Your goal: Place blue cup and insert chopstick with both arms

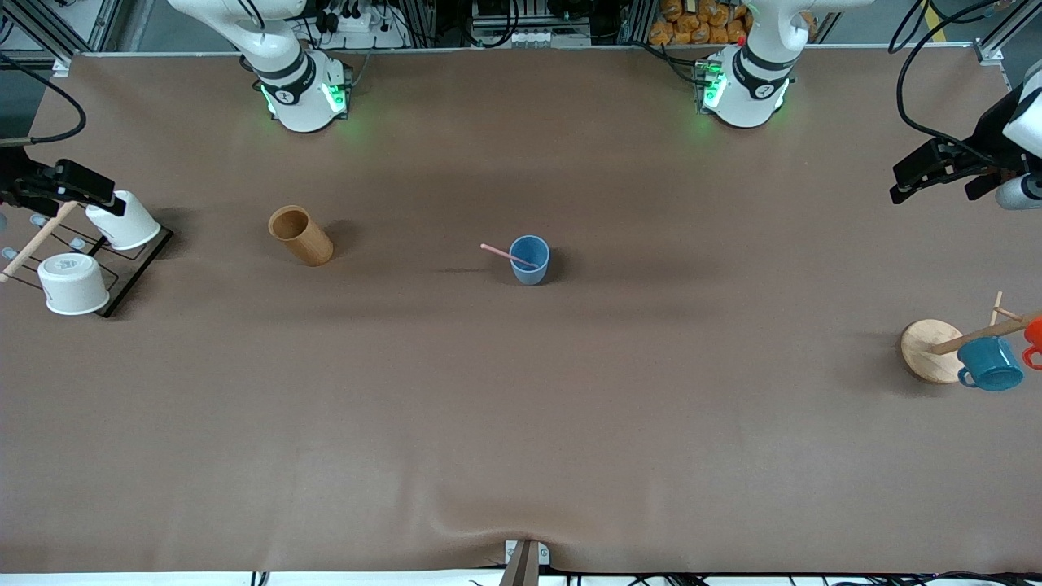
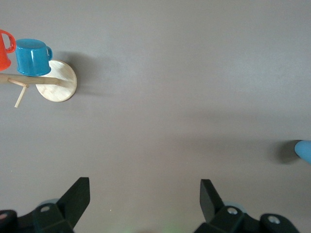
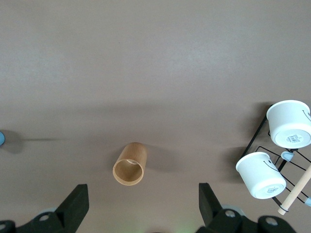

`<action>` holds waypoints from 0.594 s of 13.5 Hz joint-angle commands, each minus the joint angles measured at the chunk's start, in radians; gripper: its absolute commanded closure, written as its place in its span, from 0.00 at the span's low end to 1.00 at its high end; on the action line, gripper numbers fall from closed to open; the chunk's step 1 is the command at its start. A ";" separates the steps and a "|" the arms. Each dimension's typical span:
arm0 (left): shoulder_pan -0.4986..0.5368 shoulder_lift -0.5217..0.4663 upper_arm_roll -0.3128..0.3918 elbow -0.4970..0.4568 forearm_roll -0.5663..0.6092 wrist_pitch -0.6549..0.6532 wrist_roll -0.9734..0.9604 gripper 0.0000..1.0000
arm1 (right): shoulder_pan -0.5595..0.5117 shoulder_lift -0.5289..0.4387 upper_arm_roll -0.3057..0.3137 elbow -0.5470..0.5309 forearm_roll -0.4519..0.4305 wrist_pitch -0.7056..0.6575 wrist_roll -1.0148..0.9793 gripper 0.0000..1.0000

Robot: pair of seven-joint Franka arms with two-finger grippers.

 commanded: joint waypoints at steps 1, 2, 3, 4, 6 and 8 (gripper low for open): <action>-0.003 0.015 0.002 0.026 -0.017 -0.006 0.003 0.00 | -0.002 -0.014 0.012 0.000 -0.019 0.001 0.022 0.00; -0.006 0.015 0.000 0.026 -0.011 -0.006 0.000 0.00 | -0.002 -0.014 0.012 0.000 -0.019 0.001 0.022 0.00; -0.006 0.013 0.000 0.027 -0.009 -0.008 -0.003 0.00 | -0.002 -0.014 0.012 0.000 -0.017 0.001 0.022 0.00; -0.004 0.013 -0.001 0.027 -0.009 -0.008 -0.003 0.00 | -0.002 -0.014 0.012 0.000 -0.017 0.001 0.022 0.00; -0.004 0.012 0.000 0.027 -0.008 -0.009 -0.003 0.00 | -0.002 -0.014 0.012 -0.001 -0.017 0.001 0.022 0.00; -0.003 0.010 -0.001 0.027 -0.009 -0.011 -0.003 0.00 | -0.002 -0.014 0.012 -0.001 -0.017 0.000 0.022 0.00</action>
